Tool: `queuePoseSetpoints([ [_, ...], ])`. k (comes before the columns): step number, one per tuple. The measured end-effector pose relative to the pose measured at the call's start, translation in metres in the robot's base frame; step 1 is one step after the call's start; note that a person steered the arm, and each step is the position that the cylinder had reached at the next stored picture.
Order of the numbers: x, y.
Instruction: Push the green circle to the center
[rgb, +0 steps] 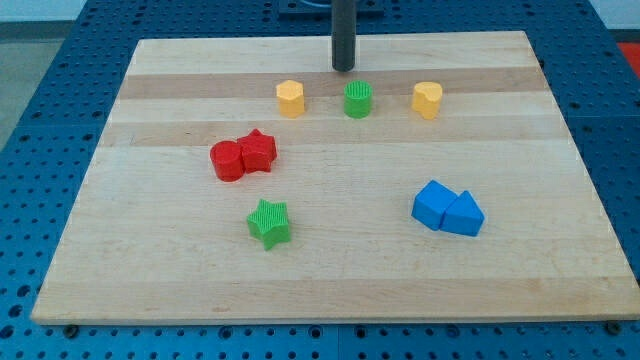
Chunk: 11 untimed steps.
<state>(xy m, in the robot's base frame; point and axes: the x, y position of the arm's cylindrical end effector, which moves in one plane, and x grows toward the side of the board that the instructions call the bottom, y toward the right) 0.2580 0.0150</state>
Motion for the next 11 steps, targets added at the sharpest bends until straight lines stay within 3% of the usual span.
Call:
queuePoseSetpoints([
  [3,0.019,0.025],
  [6,0.098,0.025],
  [8,0.104,0.025],
  [11,0.129,-0.033],
])
